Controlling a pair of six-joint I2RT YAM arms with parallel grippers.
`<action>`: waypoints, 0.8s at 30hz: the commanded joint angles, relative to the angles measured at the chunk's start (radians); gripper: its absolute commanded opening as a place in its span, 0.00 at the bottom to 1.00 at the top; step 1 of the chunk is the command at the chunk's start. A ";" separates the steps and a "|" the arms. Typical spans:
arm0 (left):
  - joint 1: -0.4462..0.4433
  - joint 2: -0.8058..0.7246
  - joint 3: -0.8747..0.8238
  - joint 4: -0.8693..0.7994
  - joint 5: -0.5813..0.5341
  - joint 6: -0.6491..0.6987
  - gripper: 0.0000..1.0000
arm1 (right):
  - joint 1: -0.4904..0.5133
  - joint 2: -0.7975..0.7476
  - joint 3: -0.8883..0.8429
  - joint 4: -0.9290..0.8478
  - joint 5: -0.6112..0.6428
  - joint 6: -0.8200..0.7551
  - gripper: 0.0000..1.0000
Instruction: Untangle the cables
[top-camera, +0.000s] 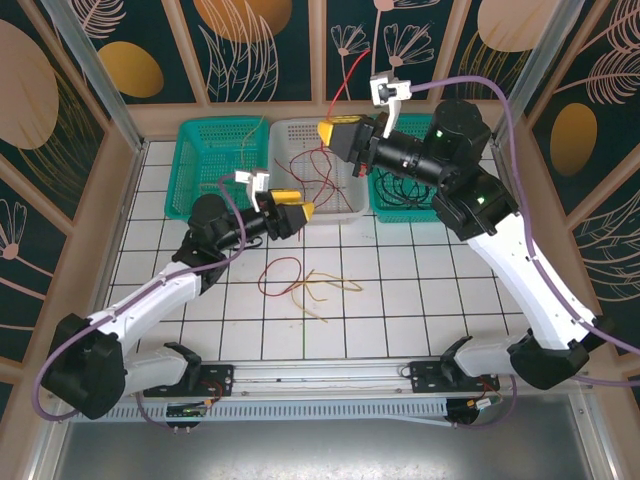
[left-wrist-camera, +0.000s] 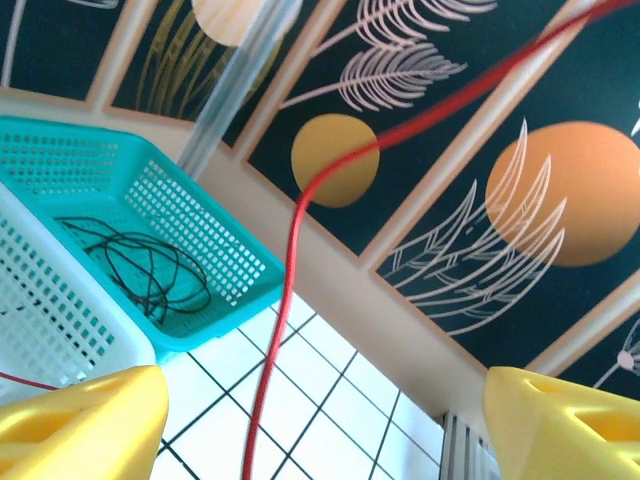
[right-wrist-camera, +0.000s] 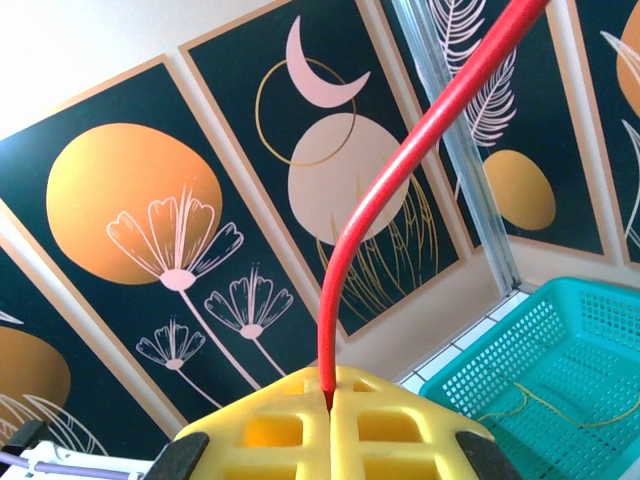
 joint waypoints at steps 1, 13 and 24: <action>-0.009 0.022 0.038 0.006 0.024 0.066 0.80 | -0.005 0.012 0.041 0.026 -0.050 0.021 0.00; -0.020 0.089 0.106 -0.031 0.026 0.107 0.65 | -0.006 0.036 0.062 0.044 -0.100 0.049 0.00; -0.033 0.130 0.117 -0.029 0.038 0.086 0.37 | -0.046 0.029 0.035 0.111 -0.148 0.101 0.00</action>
